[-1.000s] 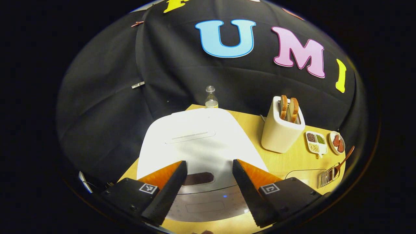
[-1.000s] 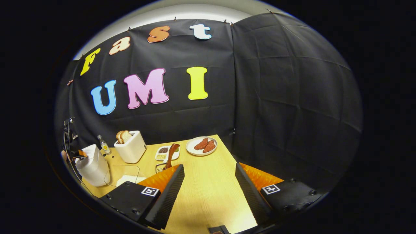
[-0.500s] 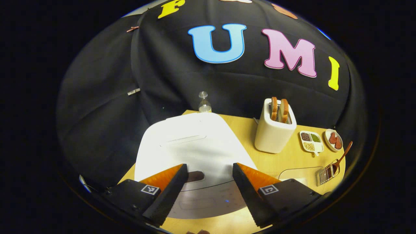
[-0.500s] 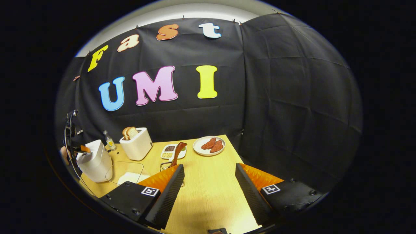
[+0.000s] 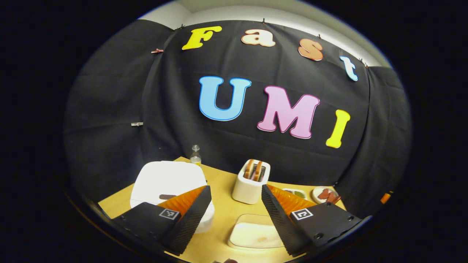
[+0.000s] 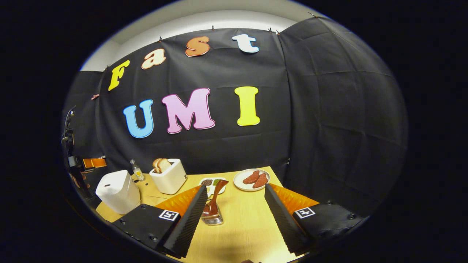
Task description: Close the left gripper, press the button to open the rice cooker; take a wooden spoon from the chopstick holder with the right hand, scoop a spoonful of rice and pour it into the rice cooker, then put the wooden spoon back into the chopstick holder.
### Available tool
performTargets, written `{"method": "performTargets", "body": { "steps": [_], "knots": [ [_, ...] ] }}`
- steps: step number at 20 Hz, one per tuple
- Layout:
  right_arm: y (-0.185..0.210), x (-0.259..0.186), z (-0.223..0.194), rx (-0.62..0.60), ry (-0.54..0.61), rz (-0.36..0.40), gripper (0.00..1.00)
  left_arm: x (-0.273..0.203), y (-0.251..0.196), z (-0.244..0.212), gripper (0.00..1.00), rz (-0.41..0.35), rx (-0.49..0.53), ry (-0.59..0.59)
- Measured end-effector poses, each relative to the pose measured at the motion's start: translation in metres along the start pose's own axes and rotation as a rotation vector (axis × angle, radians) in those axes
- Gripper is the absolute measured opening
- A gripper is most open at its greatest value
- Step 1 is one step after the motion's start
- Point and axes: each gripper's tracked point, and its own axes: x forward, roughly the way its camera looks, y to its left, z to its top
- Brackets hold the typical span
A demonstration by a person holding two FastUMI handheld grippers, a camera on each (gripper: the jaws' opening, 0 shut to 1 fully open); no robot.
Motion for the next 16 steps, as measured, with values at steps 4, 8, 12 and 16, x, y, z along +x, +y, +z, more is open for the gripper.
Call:
{"method": "performTargets", "body": {
  "steps": [4,8,12,16],
  "knots": [
    [0.01,-0.001,0.011,-0.01,-0.017,0.028,0.98,-0.03,-0.016,0.029,0.95,-0.023,0.044,-0.064],
    [0.017,-0.012,0.017,-0.011,-0.038,0.004,0.98,-0.053,-0.018,0.037,0.95,-0.058,0.028,-0.085],
    [0.03,-0.033,0.008,-0.054,-0.034,-0.032,0.98,-0.075,0.0,0.034,0.95,-0.078,0.078,-0.092],
    [0.052,-0.048,0.001,-0.066,-0.022,-0.038,0.99,-0.092,0.016,0.03,0.95,-0.114,0.089,-0.087]
  ]
}}
